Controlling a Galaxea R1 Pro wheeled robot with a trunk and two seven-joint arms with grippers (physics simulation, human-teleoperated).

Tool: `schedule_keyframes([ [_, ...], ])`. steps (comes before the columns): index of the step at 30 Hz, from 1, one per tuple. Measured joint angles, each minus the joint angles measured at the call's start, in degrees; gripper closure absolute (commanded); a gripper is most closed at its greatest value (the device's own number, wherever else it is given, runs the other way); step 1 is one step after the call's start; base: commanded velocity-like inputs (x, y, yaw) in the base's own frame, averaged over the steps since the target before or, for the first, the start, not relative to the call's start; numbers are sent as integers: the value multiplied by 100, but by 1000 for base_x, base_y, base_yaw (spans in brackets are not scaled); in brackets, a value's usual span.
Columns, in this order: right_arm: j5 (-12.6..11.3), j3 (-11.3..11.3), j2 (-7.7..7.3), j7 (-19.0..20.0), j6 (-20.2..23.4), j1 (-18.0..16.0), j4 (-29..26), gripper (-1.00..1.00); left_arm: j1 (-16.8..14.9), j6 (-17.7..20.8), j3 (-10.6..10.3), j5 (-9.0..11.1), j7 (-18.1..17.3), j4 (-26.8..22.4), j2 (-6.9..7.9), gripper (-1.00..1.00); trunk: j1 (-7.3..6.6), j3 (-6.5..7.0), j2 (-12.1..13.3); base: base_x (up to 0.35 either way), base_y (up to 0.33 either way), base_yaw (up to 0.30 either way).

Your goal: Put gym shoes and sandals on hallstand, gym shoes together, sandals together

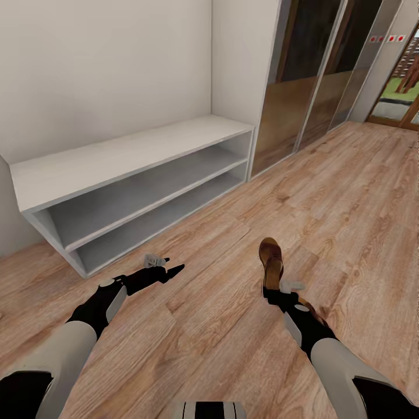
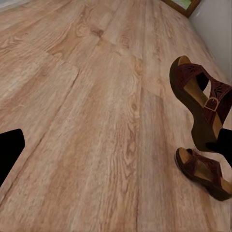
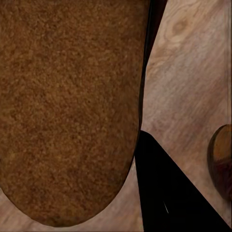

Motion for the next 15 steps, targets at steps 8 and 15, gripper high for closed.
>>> schedule_keyframes([
  [8, 6, 0, 0, -1, 0, 0, 5, 100, 0, 0, 0, 0, -8, -1, 0, -100, 1, 0, 0, -35, -350, 0],
  [15, 8, 9, 0, 8, 0, 0, 13, 100, 3, 0, 0, 0, -9, -1, 0, -100, 1, 0, 0, -87, -350, 0],
])
